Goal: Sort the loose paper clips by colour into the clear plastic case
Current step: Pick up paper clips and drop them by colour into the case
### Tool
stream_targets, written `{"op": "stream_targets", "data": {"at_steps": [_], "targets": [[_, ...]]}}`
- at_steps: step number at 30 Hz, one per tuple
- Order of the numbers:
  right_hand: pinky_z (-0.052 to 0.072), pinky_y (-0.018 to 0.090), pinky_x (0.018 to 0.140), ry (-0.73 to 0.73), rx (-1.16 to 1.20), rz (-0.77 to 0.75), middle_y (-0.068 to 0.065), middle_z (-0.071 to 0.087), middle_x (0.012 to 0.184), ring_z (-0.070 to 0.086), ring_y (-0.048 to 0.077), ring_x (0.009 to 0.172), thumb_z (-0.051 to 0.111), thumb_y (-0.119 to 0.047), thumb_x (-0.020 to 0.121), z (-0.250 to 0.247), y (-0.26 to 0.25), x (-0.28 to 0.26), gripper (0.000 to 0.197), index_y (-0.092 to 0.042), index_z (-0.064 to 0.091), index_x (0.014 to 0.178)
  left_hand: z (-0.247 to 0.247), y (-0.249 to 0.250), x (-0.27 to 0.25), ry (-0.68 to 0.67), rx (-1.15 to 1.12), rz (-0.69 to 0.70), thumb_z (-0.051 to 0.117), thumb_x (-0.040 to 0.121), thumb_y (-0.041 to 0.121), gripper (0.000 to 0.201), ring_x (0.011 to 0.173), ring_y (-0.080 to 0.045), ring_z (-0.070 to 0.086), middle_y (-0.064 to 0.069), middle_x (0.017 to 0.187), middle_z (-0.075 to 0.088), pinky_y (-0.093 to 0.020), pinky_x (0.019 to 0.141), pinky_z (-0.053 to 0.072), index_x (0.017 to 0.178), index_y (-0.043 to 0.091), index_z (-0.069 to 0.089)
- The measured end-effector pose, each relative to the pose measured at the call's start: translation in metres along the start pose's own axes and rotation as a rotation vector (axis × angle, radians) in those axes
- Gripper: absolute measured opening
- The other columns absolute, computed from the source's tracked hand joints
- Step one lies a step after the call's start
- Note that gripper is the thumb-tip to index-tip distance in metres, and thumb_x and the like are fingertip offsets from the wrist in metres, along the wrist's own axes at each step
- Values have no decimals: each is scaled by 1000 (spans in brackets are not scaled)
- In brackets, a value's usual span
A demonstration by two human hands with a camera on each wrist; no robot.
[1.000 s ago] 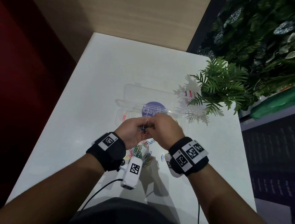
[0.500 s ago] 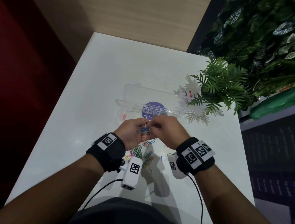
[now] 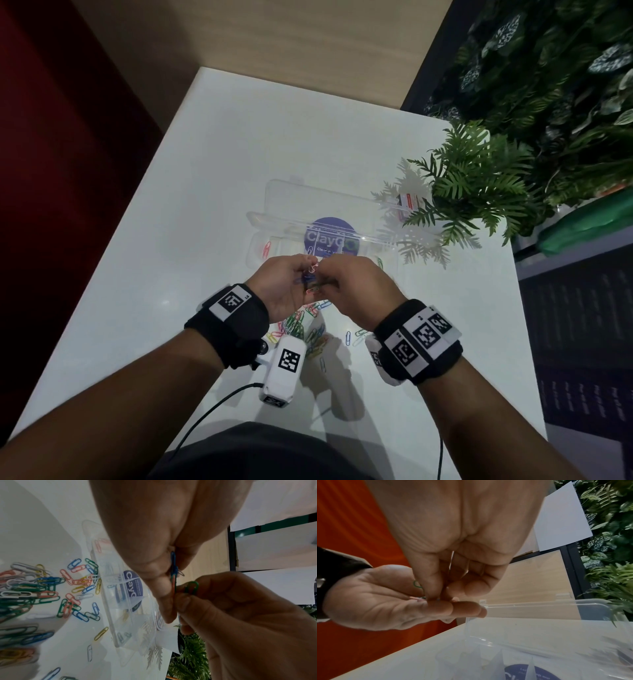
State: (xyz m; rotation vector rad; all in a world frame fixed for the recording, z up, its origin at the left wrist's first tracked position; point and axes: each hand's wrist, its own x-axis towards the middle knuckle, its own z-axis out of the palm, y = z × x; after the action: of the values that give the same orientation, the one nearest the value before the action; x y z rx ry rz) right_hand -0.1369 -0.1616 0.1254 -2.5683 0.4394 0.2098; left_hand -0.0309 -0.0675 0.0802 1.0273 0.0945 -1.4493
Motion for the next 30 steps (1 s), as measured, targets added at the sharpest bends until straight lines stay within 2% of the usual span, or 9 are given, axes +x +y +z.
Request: {"op": "stream_targets", "data": {"at_steps": [4,8,11,13,17,21,24,26,30], "targets": [[38,32,62,-29,-76,-43,7,61,89,54,25,82,49,-7,84,5,0,1,16,-13,61,94,1,-2,1,45,6,-10,34,98,6,32,61,-18,56,-10,70,58,-29,61,55,78,1,58],[45,36,65,-48,-19,-28,7,61,85,53,27,77,50,-5,81,10,0,3,14,-14,59,88,0,-4,3,70,3,-12,37,96,3,47,50,-13,49,-6,60,51,-26,57,47,58,6,64],[38,29,57,-23,82,27,-6,50,69,46,15,65,52,-3,78,10,2,3,18,-22,51,80,1,-3,3,49,-5,-14,37,96,5,32,56,-16,54,-9,65,54,-28,63,49,76,0,60],[34,20,54,14,162,56,-10,48,66,44,6,61,53,-3,80,8,6,1,15,-18,51,81,1,-1,3,10,-32,-24,35,98,7,29,66,-21,63,-14,74,60,-31,71,56,88,-5,59],[43,29,63,93,280,131,-4,59,72,51,13,65,56,-5,82,4,17,1,13,-17,52,81,2,1,1,-35,-93,-60,36,99,9,26,91,-33,67,-24,97,64,-43,88,55,89,-4,56],[38,21,55,154,359,193,-7,53,65,44,6,55,58,-3,80,5,24,1,17,-19,51,77,1,0,4,-8,-56,-67,45,97,8,14,104,-39,63,-33,122,56,-45,89,55,95,-3,54],[39,21,54,178,396,220,-7,52,64,44,8,54,59,-3,78,6,27,1,19,-19,50,74,1,0,4,-29,56,-20,51,95,10,25,91,-31,68,-27,114,61,-38,85,57,113,-7,56],[39,20,53,187,415,233,-6,53,64,44,9,54,59,-2,77,7,27,1,19,-19,51,74,2,0,4,-45,120,9,54,94,10,27,86,-26,70,-23,106,65,-35,85,57,115,-7,55],[42,23,55,182,444,261,-2,55,66,47,14,56,59,-2,75,7,29,2,22,-21,49,71,3,1,4,-36,182,40,58,89,4,6,75,-20,71,-15,88,69,-28,74,59,92,-1,57]]}}
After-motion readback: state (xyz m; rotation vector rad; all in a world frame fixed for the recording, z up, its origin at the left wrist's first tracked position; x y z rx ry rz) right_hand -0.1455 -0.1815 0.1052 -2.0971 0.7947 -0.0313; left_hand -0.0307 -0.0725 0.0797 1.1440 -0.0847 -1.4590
